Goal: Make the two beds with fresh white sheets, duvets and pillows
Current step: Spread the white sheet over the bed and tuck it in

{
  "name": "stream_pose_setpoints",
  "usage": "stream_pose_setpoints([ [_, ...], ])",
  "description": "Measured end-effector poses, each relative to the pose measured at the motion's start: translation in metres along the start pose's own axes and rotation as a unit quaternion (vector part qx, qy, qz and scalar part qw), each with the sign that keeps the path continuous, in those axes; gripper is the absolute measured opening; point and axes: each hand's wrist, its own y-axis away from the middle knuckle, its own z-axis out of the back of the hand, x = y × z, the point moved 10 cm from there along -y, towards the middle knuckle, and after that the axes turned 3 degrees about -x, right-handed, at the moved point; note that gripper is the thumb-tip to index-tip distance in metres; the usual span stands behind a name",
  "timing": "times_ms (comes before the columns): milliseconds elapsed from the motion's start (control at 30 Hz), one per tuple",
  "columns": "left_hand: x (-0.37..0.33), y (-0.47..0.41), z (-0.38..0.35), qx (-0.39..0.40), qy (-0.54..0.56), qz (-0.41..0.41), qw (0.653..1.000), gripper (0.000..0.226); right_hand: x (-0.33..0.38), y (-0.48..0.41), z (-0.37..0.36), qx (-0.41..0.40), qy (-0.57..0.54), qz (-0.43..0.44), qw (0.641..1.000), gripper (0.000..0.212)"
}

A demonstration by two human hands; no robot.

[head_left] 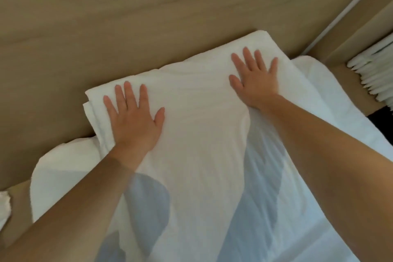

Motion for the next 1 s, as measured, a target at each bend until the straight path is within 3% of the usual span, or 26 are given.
stream_pose_setpoints([
  [67, -0.020, -0.001, 0.009, -0.002, 0.008, 0.011, 1.000, 0.076, 0.017, -0.001, 0.000, 0.003, -0.030, 0.005, 1.000, 0.063],
  [133, -0.047, -0.008, 0.014, -0.010, 0.010, -0.036, 0.999, 0.070, 0.061, 0.000, 0.007, -0.012, -0.039, 0.116, 0.992, 0.060],
  [200, -0.048, -0.018, 0.008, -0.001, 0.006, -0.039, 0.999, 0.069, 0.075, -0.006, 0.009, -0.020, -0.030, 0.169, 0.985, 0.057],
  [367, 0.004, -0.020, -0.020, 0.023, -0.020, 0.036, 0.999, 0.072, 0.023, -0.036, -0.022, 0.015, -0.025, 0.061, 0.998, 0.058],
  [567, 0.020, -0.035, -0.030, -0.014, 0.006, 0.077, 0.997, 0.071, -0.009, -0.052, -0.037, 0.023, -0.053, -0.027, 0.998, 0.062],
  [833, 0.035, -0.037, -0.042, -0.050, 0.051, 0.091, 0.993, 0.071, -0.007, -0.020, -0.035, 0.027, -0.082, -0.027, 0.996, 0.060],
  [1000, -0.001, 0.012, -0.001, -0.029, 0.113, 0.014, 0.993, 0.073, 0.003, 0.054, -0.011, 0.000, -0.147, 0.024, 0.989, 0.055],
])
